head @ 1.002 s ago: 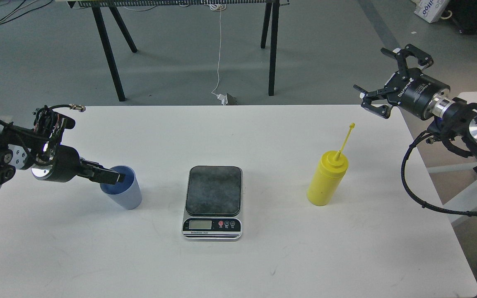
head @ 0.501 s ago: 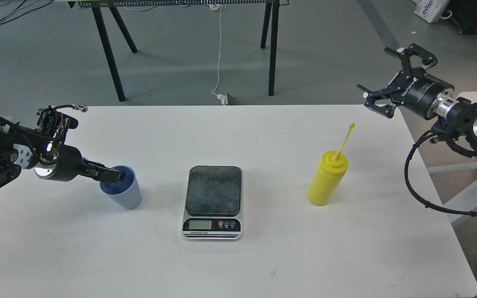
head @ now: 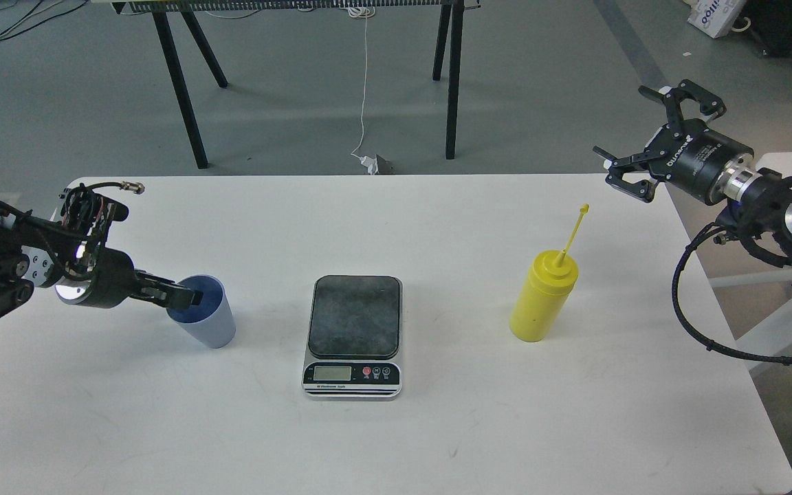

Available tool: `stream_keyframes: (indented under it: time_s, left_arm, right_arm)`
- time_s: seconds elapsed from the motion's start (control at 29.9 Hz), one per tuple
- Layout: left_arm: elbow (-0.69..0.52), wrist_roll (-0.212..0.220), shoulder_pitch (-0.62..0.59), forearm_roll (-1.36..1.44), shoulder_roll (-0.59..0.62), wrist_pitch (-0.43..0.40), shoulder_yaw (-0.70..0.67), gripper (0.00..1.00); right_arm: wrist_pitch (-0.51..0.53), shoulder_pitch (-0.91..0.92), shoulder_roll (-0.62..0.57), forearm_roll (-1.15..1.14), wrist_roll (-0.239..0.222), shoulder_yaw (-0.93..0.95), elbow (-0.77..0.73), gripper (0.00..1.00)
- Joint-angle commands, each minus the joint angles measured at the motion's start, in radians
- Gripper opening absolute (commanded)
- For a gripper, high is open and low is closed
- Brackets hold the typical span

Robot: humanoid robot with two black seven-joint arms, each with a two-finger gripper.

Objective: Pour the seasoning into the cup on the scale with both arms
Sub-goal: 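Lift the cup with the left gripper and carry it over the scale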

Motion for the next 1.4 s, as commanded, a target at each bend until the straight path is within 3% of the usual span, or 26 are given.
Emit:
stream_keyframes:
  time_s: [0.0, 0.3, 0.73, 1.1, 1.37]
  left_arm:
    - [-0.001, 0.0, 0.005, 0.0, 0.0, 0.0, 0.0, 0.48]
    - [0.001, 0.0, 0.006, 0.0, 0.002, 0.0, 0.001, 0.11]
    - [0.001, 0.0, -0.001, -0.003, 0.017, 0.0, -0.003, 0.05]
    - [-0.037, 0.0, -0.276, -0.075, 0.029, 0.0, -0.017, 0.05]
    - [-0.097, 0.0, -0.265, -0.112, -0.141, 0.0, -0.003, 0.05]
  right_arm:
    - [0.0, -0.003, 0.0, 0.0, -0.001, 0.001, -0.001, 0.99]
    - [0.0, -0.005, 0.0, 0.0, -0.001, 0.001, -0.001, 0.99]
    - [0.0, -0.006, 0.001, 0.0, 0.001, 0.004, 0.0, 0.99]
    - [0.0, -0.006, -0.002, 0.002, 0.001, 0.006, -0.001, 0.99]
    - [0.0, 0.006, 0.003, 0.0, 0.001, 0.006, -0.015, 0.99]
